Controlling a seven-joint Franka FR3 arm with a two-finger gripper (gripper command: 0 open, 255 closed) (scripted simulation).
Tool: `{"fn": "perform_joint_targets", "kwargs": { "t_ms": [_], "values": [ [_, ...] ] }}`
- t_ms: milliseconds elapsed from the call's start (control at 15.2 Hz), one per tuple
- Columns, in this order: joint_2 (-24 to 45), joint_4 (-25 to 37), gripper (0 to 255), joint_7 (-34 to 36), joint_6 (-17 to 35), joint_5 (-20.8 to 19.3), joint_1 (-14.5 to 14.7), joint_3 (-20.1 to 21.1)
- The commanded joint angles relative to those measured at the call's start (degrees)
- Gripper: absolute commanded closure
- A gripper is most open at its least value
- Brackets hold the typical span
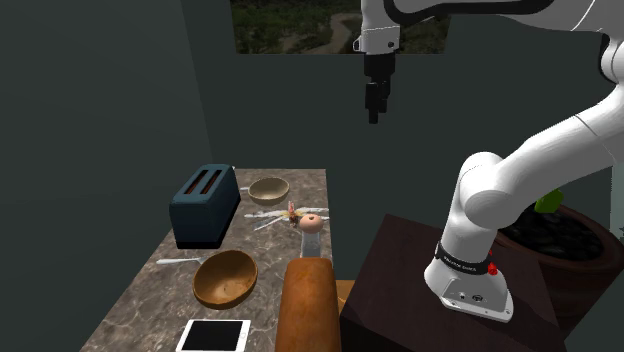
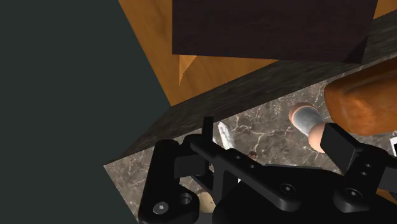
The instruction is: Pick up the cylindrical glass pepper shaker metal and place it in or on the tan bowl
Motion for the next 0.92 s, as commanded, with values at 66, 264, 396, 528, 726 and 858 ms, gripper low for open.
{"fn": "perform_joint_targets", "kwargs": {
  "t_ms": [66, 264, 396, 528, 726, 858],
  "values": [
    [-0.05, -1.73, 0, 0.27, 1.88, 0.66, 0.32, 0.05],
    [0.24, -6.59, 0, 0.97, 7.67, 2.65, 1.38, 0.26],
    [0.83, -9.53, 0, 1.33, 11.67, 4.02, 2.14, 0.47],
    [1.75, -12.23, 0, 1.60, 15.77, 5.41, 3.00, 0.71],
    [3.80, -15.76, 0, 1.85, 22.15, 7.58, 4.45, 1.13],
    [5.63, -17.76, 0, 1.90, 26.55, 9.10, 5.56, 1.42]
  ]
}}
